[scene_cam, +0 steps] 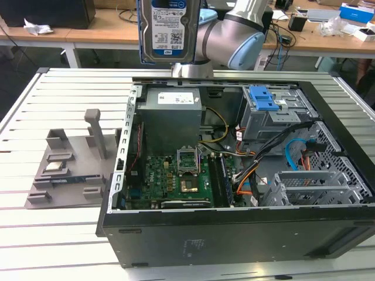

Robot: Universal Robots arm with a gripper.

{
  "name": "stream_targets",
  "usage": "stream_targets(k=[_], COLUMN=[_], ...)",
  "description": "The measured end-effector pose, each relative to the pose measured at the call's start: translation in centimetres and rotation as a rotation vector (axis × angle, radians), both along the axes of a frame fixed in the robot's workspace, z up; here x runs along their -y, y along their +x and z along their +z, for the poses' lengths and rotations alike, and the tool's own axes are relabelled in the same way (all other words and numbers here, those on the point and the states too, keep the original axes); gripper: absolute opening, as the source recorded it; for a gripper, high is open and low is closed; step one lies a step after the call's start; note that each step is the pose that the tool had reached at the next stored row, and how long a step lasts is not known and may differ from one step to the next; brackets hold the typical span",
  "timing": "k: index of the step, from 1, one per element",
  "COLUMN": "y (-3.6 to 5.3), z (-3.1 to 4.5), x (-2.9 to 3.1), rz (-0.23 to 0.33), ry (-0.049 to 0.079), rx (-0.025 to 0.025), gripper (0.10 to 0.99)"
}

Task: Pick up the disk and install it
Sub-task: 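Pick up the disk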

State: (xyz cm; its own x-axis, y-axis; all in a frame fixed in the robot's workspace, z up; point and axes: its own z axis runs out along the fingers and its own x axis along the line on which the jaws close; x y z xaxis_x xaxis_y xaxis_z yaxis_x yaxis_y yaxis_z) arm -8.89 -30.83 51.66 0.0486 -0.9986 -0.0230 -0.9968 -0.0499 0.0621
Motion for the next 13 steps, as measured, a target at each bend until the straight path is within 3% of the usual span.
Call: stream_targets(k=[5,13], y=[2.21,4.35], z=[0.0,0.0], x=[-0.01,-0.02], rz=[0.0,0.0], ry=[0.0,0.0], rx=[0.0,0.0], gripper=[0.365,0.365])
